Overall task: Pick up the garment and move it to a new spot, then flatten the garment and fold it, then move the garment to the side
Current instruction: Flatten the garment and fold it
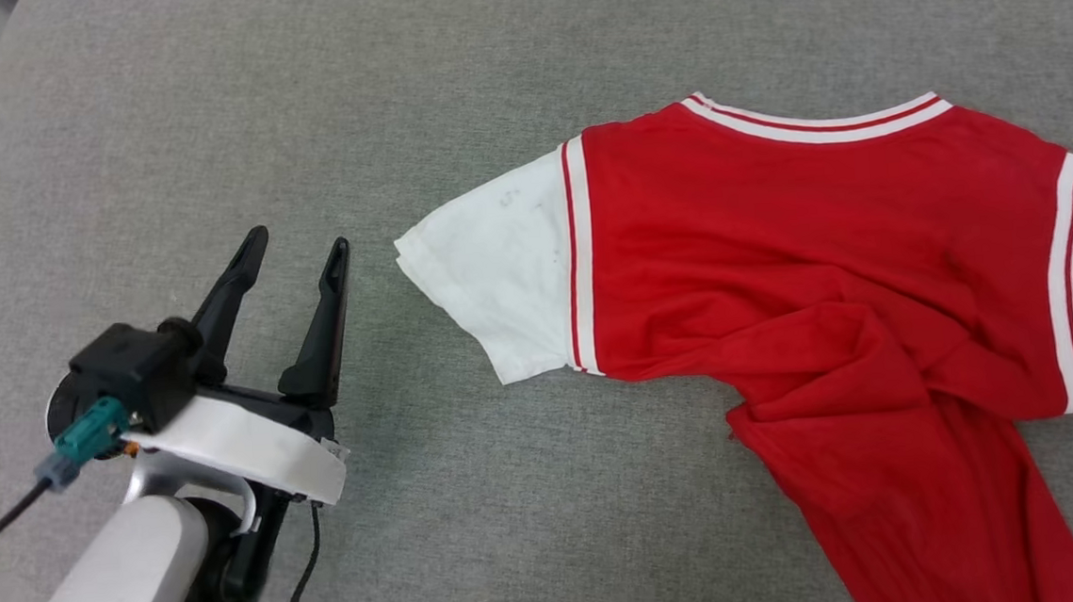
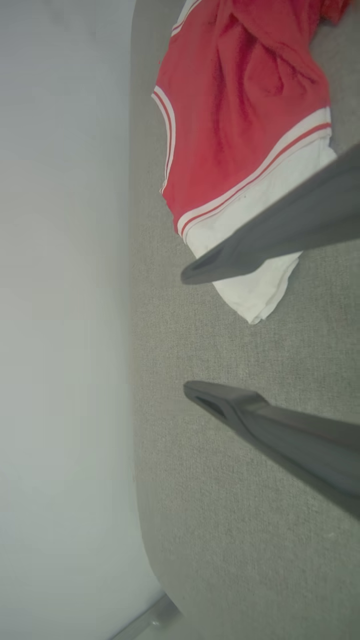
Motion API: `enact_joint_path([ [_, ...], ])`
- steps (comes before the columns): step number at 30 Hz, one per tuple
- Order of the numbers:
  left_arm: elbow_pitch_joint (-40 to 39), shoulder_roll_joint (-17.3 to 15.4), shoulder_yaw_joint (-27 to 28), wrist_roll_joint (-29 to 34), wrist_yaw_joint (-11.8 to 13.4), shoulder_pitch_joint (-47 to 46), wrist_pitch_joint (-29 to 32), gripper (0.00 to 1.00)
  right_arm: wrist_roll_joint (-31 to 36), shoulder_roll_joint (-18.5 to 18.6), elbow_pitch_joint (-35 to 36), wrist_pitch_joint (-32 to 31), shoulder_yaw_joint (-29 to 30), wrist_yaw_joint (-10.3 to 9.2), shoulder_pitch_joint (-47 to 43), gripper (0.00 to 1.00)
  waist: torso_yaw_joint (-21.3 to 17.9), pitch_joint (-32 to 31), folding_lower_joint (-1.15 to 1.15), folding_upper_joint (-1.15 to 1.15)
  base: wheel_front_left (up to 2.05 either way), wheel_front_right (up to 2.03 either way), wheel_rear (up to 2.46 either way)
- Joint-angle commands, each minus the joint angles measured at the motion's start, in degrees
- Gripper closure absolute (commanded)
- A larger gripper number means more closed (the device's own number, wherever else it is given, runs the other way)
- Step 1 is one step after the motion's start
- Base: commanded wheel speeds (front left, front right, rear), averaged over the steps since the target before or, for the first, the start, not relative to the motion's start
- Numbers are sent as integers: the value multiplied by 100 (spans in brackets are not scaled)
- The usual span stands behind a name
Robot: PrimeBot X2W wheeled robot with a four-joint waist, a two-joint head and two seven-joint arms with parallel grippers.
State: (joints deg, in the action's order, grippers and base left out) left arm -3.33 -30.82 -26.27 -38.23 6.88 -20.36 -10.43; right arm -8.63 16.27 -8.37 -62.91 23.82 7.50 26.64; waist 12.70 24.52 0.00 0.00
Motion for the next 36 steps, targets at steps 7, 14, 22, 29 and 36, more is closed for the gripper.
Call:
enact_joint_path([
  [7, 189, -410, -154, -727, -413, -431, 1527, 0, -359, 45, 529, 119, -226, -2, -384, 100, -384, -53, 0, 0, 0, 0, 0],
  [14, 415, -907, -377, -1235, -756, -1050, 3192, 0, -593, -143, 1145, 133, -562, -2, -263, 100, -794, 118, 0, 0, 0, 0, 0],
  [22, 859, -1049, -589, -1268, -837, -1586, 4054, 0, -641, -255, 1526, 150, -702, -2, -156, 100, -1027, 371, 0, 0, 0, 0, 0],
  [29, 1418, -1019, -947, -1118, -940, -1688, 4478, 0, -700, -263, 1622, 166, -745, -2, -183, 100, -1088, 489, 0, 0, 0, 0, 0],
  [36, 1404, -878, -1290, -1205, -1109, -1576, 4844, 100, -647, -222, 1628, 222, -777, -2, -212, 100, -1061, 477, 0, 0, 0, 0, 0],
])
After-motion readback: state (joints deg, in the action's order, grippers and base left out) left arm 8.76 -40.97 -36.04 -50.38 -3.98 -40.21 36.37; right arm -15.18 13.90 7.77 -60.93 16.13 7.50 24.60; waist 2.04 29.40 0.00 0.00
